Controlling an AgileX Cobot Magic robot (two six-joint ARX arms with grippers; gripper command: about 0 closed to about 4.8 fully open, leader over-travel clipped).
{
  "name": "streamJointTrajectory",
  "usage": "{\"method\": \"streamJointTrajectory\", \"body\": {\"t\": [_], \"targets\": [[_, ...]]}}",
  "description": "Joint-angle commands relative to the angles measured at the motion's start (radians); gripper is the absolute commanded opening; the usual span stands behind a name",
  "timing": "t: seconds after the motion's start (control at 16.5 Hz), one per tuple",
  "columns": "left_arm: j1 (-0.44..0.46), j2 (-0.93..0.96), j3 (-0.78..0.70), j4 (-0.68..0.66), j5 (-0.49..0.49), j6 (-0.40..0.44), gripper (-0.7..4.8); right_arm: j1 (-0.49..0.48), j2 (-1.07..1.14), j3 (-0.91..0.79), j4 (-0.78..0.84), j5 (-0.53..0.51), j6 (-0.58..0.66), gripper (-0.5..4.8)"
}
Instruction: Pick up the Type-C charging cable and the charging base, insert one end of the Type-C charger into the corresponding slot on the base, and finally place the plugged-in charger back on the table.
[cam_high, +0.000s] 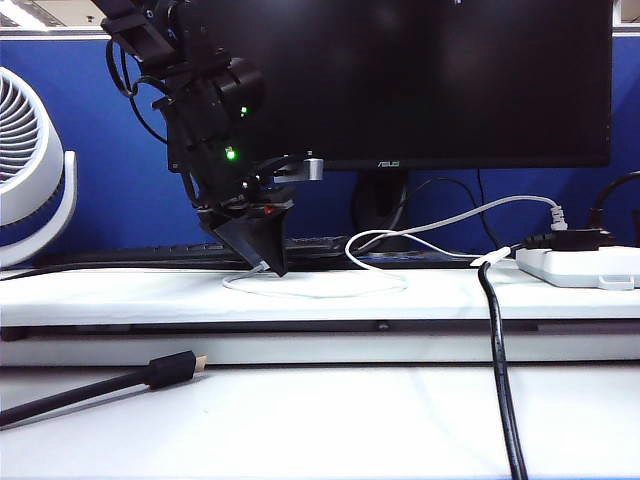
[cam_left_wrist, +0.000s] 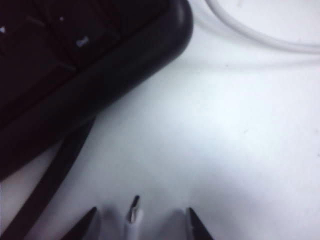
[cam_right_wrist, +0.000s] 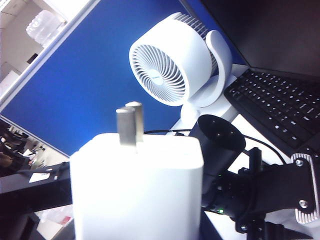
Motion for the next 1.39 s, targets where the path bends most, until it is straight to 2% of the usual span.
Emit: {"method": "streamJointTrajectory", "body": {"t": [0.06,0.18,0.24,0.3,0.36,0.61,0.73,0.85,1.09,1.21,1.27,1.39], "targets": [[-0.001,0.018,0.002,0.005,-0.006,-0.003,2.24,0.002,-0.009,0.007,0.024,-0.005,-0.006,1.56],[-0.001,0.021,0.002,0.005,-0.014,-0.003,2.07,0.001,-0.009,0.007,0.024,-0.005,-0.006,1.56],[-0.001,0.021,0.002,0.005,-0.023,-0.002,1.8,0.001,-0.009,0.007,0.024,-0.005,-0.006,1.56],[-0.001,0.021,0.002,0.002,-0.04,-0.002,0.95,0.001,-0.009,0.007,0.024,-0.005,-0.006,1.56],[-0.001,0.021,0.002,-0.005,-0.043,0.001,0.47,0.001,-0.009,0.007,0.024,-0.005,-0.006,1.56],[-0.001,0.02,0.002,-0.013,-0.043,0.001,0.46,0.001,-0.009,0.008,0.024,-0.005,-0.006,1.56],[-0.001,0.01,0.007,-0.024,-0.043,0.001,-0.07,0.001,-0.009,0.008,0.025,0.009,-0.006,1.56],[-0.001,-0.025,0.007,-0.038,-0.037,0.001,-0.06,0.0,-0.01,0.008,0.032,0.043,-0.006,1.56],[0.0,-0.17,0.007,-0.047,0.111,0.0,-0.06,0.0,-0.021,0.008,0.086,0.045,-0.006,1.56],[0.0,-0.234,0.007,-0.046,0.243,-0.003,-0.06,0.0,-0.039,0.008,0.108,0.043,-0.006,1.56],[0.001,-0.273,0.007,-0.037,0.351,-0.009,-0.06,0.0,-0.058,0.008,0.14,0.043,-0.006,1.56],[0.001,-0.31,0.007,0.001,0.424,-0.065,-0.06,0.0,-0.085,0.008,0.193,0.044,-0.005,1.56]]}}
